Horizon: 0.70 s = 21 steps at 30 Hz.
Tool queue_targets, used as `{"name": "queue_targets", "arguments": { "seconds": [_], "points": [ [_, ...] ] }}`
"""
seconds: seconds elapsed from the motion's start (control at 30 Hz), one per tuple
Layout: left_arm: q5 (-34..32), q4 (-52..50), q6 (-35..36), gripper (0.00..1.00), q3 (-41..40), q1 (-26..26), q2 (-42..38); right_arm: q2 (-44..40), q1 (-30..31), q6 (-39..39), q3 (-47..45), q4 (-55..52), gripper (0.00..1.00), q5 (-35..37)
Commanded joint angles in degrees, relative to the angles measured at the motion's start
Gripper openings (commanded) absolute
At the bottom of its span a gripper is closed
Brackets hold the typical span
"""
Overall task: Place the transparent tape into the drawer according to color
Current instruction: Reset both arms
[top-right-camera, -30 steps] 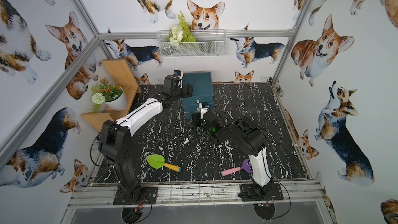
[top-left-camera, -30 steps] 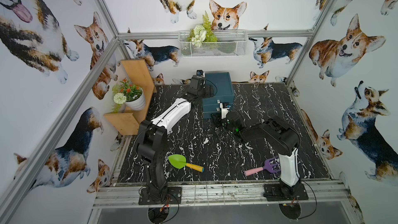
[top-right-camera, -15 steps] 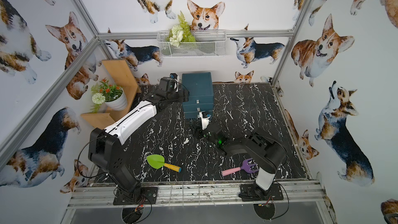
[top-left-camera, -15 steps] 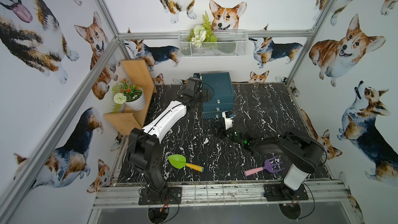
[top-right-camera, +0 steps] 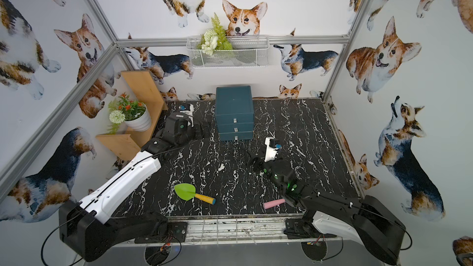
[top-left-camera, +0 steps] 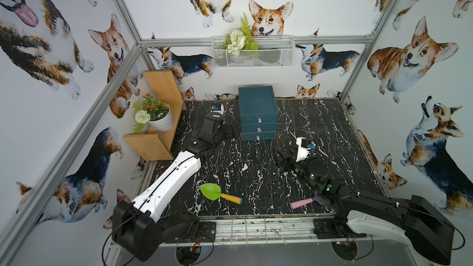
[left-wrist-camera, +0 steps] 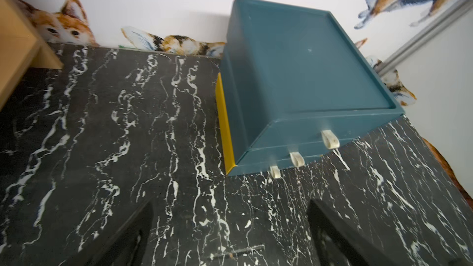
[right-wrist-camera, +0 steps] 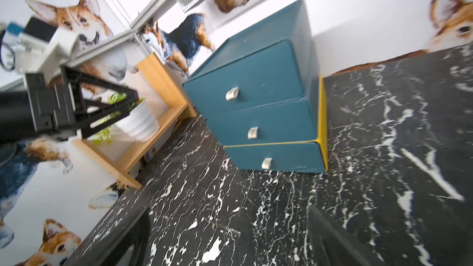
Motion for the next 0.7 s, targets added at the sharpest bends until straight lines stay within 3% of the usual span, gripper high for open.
{"name": "queue_targets", "arguments": {
  "seconds": [0.0, 0.23, 0.37, 0.53, 0.67],
  "points": [
    [-6.69, 4.92, 0.58, 1.00, -2.57, 0.11, -1.86, -4.51, 0.08, 1.55, -0.69, -6.67, 1.00, 13.09],
    [-12.67, 2.86, -0.74, 1.00, -2.96, 3.24, 2.74, -7.55, -0.73, 0.88, 1.98, -14.07, 1.00, 21.12],
    [-9.14, 14.93, 1.62, 0.99, -9.61, 5.72, 0.64, -6.58, -2.84, -2.69, 2.59, -14.87, 1.00, 21.08],
    [-11.83, 30.23, 6.70, 1.00, -17.85, 6.44, -1.20, -4.86, -9.09, -2.34, 2.28, -13.19, 1.00, 17.90],
    [-17.08, 39.87, 13.76, 0.99, -22.94, 8.49, 1.08, -1.74, -10.47, -8.65, 0.67, -5.26, 1.00, 19.65]
  ]
}}
